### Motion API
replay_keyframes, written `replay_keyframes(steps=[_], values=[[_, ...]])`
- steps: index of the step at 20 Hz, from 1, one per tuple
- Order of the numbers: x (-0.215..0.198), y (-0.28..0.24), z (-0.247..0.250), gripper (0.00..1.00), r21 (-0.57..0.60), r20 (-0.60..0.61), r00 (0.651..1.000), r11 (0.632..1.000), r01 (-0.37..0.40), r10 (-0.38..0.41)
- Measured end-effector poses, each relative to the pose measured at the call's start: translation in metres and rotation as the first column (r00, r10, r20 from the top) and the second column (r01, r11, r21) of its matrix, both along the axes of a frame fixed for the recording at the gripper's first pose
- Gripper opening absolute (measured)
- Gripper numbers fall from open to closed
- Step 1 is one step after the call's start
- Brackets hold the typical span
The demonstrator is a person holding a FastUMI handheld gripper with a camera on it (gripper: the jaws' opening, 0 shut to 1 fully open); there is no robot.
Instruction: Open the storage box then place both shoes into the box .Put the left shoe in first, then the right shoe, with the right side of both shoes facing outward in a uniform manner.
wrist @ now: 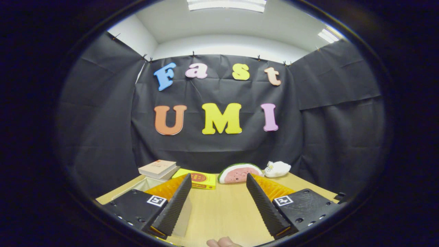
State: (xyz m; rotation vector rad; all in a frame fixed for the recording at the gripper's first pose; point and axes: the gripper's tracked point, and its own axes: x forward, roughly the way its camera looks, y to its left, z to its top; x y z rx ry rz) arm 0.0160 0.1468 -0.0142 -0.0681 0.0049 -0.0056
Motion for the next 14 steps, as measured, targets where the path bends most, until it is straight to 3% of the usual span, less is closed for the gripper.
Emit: replay_keyframes(steps=[8, 14], values=[[-0.010, -0.036, -0.006, 0.96, -0.109, 0.057, 0.998, 0.994, 0.008, -0.002], [-0.013, -0.057, -0.006, 0.95, -0.029, 0.036, 0.999, 0.999, 0.018, -0.017]])
